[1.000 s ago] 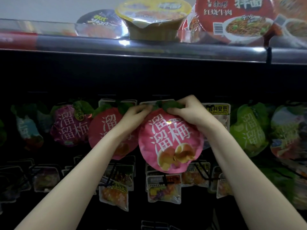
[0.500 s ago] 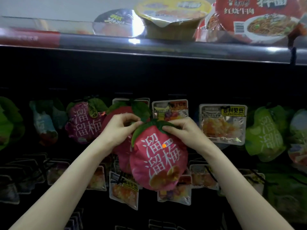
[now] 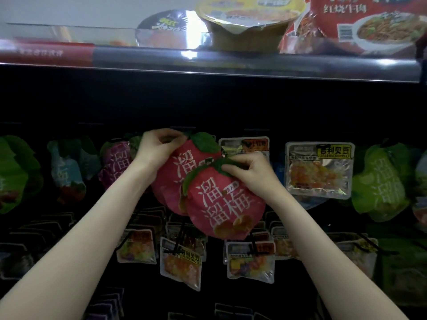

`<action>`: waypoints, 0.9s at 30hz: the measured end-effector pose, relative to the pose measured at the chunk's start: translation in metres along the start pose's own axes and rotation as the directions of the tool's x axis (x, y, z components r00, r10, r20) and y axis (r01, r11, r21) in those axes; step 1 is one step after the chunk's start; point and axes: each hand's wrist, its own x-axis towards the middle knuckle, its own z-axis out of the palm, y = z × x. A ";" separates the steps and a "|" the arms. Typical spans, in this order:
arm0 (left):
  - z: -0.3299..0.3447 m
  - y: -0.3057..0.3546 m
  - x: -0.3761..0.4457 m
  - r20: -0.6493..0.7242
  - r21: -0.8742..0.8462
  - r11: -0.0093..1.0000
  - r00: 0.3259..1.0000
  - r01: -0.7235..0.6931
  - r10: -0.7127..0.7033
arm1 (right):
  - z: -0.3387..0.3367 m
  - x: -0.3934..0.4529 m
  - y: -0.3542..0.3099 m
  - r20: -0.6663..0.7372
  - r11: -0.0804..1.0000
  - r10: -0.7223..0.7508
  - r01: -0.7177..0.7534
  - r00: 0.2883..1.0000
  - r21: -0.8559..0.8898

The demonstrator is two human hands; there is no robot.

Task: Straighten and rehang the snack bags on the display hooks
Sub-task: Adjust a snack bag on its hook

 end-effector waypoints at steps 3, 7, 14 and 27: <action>-0.009 -0.003 0.004 0.064 0.020 0.999 0.997 0.039 -0.040 | 0.000 0.012 -0.012 -0.028 0.999 -0.009 0.010 1.000 0.038; -0.009 -0.006 0.007 0.071 0.073 0.997 0.996 0.039 -0.044 | 0.018 0.037 -0.027 -0.023 1.000 0.027 -0.027 0.999 0.014; -0.015 -0.004 0.003 0.094 0.075 0.997 0.995 0.018 -0.025 | 0.044 0.054 -0.026 -0.077 0.995 0.100 -0.098 0.992 0.035; -0.011 -0.004 0.002 0.143 0.121 0.984 0.983 -0.132 0.114 | 0.038 0.058 -0.031 -0.069 0.993 0.112 -0.108 0.991 0.051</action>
